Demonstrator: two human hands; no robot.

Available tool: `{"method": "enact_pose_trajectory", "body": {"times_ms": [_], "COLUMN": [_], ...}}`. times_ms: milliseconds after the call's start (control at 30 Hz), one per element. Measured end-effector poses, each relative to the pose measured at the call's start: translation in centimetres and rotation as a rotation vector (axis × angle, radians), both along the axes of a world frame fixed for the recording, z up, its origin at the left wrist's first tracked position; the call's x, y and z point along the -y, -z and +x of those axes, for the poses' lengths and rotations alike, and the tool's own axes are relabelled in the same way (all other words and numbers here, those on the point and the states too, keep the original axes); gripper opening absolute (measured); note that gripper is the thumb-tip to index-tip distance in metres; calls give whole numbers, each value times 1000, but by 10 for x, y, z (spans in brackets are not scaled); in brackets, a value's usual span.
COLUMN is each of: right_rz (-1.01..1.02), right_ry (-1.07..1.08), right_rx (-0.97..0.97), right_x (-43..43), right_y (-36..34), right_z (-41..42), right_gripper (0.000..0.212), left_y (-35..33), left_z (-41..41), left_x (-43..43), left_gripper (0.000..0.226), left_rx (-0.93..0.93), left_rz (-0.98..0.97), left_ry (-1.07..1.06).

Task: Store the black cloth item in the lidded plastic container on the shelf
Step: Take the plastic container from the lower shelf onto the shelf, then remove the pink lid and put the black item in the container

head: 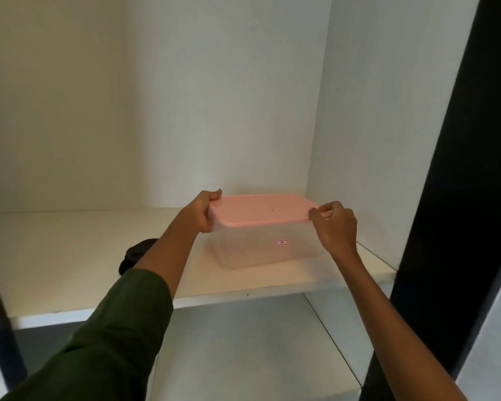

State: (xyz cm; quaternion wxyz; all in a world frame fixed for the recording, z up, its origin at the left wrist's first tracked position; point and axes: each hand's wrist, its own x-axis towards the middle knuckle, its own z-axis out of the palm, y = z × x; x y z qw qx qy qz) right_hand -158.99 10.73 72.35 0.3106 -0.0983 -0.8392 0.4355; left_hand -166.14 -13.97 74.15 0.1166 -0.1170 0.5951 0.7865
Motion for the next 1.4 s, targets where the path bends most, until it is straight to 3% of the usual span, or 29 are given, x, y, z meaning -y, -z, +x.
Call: {"method": "enact_pose_trajectory", "body": {"times_ms": [167, 267, 333, 433, 533, 633, 700, 767, 833, 1000, 1067, 1133, 1267, 1400], "right_rz": [150, 401, 559, 617, 618, 750, 783, 885, 989, 1215, 1264, 1335, 1480, 1606], "right_ry": [62, 101, 66, -249, -621, -746, -810, -845, -852, -852, -838, -814, -797, -717], "right_rx": [68, 158, 93, -24, 59, 32, -5, -44, -63, -102, -96, -94, -50, -100], "right_x": [-5, -6, -6, -1, 12, 29, 44, 62, 79, 105, 106, 108, 118, 130], "right_y": [-5, -11, -17, -35, -51, -57, -58, -60, -59, -57, -58, -58, -59, -55], "right_z": [-13, -17, -17, -15, -11, -15, -18, -20, -23, -21, -16, -12, 0, 8], "right_gripper": [24, 25, 24, 23, 32, 39, 40, 40, 40, 37, 40, 37, 32, 25], "left_y": [11, 14, 17, 14, -2, -2, 16, 36, 49, 59, 60, 58, 58, 61], "left_z": [-30, -41, -46, -47, -26, 23, 56, 81, 89, 67, 62, 65, 68, 68], "left_x": [4, 9, 12, 12, 9, 7, 5, 2, 0, -9, -14, -21, -26, -27], "left_gripper": [23, 22, 27, 32, 28, 60, 89, 82, 80, 106, 95, 63, 61, 40], "left_rx": [-31, -40, -65, -153, -344, -454, -524, -605, -641, -551, -563, -579, -571, -523], "left_rz": [-32, -27, -77, -206, -238, -202, -155, -83, -162, -350, -407, -403, -447, -459], "left_ry": [108, 134, 131, 37, -178, -291, -209, 10, 195, 46, -23, -83, -103, -118]}}
